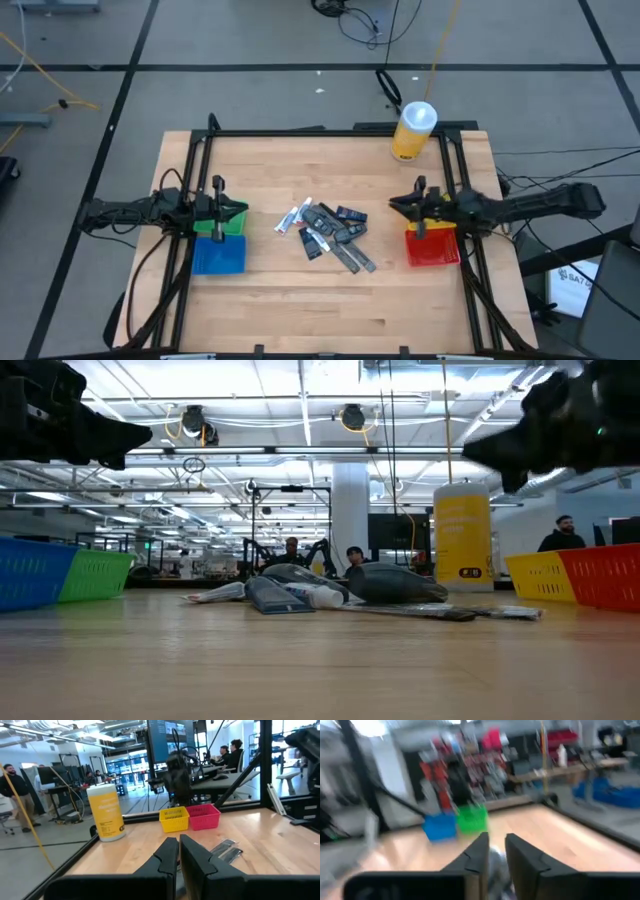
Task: Pick & Place Travel size toiletries
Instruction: Put the blue shave cream into the yellow bin
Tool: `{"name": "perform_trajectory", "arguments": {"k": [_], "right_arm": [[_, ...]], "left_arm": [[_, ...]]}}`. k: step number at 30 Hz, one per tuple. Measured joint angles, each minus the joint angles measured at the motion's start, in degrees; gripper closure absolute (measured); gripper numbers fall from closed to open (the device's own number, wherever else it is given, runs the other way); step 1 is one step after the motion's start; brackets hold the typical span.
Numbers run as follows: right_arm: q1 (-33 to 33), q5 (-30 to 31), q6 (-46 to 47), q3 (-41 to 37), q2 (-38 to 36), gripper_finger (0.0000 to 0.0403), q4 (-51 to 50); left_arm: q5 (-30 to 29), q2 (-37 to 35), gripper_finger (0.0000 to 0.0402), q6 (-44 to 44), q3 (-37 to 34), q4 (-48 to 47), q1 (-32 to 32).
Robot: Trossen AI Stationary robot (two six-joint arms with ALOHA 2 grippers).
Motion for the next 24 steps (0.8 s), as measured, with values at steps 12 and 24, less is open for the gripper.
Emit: {"name": "perform_trajectory", "arguments": {"k": [12,24], "right_arm": [[-2.83,-1.15,-2.13,15.04,26.18,0.0204,-4.78],[-7.53,-13.5,-4.16,33.55,47.67,0.0123,-21.67]], "left_arm": [[-1.49,0.02,0.0378,-9.97,-0.01,4.5,0.02],[-2.24,6.73,0.0378,-11.43,-0.01,3.34,0.02]]}}
